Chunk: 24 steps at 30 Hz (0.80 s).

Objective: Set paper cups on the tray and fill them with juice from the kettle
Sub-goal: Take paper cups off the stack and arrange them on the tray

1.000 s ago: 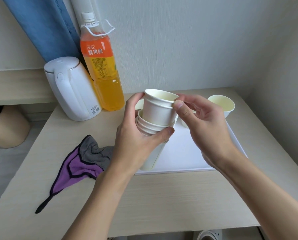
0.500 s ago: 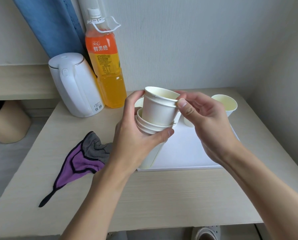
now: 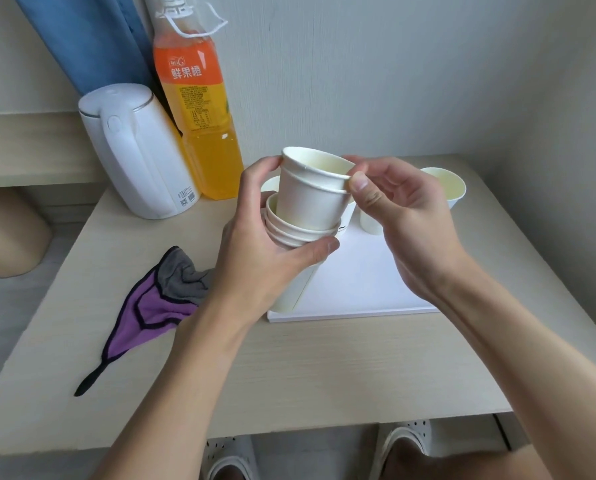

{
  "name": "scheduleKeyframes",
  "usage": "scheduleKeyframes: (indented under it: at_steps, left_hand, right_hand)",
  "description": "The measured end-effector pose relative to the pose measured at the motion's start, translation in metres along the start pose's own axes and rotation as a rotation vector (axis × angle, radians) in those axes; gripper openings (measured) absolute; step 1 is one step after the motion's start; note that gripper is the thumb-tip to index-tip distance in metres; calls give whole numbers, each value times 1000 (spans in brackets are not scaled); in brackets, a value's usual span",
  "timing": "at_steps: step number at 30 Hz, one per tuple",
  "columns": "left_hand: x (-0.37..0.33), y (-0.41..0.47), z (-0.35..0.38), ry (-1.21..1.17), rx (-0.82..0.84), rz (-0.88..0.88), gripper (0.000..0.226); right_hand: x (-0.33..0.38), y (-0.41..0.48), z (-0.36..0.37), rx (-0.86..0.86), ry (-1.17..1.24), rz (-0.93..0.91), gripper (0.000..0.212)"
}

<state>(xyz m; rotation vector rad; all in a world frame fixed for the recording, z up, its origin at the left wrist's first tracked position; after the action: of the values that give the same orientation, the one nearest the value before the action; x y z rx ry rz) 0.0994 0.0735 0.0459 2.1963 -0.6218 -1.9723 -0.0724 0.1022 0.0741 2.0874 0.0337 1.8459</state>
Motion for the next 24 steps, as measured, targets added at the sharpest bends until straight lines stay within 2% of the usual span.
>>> scheduleKeyframes:
  at_steps: [5,11,14,19,24]
  left_hand:
    - [3,-4,-5,66,-6,11,84]
    - [6,-4,-13,32,-126,-26,83]
    - [8,-3,-16,28,-230,-46,87]
    - [10,0,-19,-19,-320,-94,88]
    - [9,1,-18,-6,-338,-102,90]
  right_hand:
    - [13,8,-14,-92,83,-105,7]
    - [14,5,-22,-244,114,-88,7]
    - [3,7,-28,-314,-30,-57,6]
    - [-33,2,-15,-148,-436,42,5]
    - [-53,-5,-3,-41,-562,153,2]
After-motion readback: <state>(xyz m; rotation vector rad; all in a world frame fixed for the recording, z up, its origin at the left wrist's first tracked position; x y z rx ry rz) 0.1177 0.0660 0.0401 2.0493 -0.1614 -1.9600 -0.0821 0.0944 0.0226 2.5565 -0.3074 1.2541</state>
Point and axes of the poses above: each hand's wrist, its own y-axis towards the middle knuckle, its own z-axis out of the palm, x = y × z, the point moved 1 cm from there along y, towards the middle knuckle, and after that the axes turned 9 degrees about -y, right-handed, at the moved point
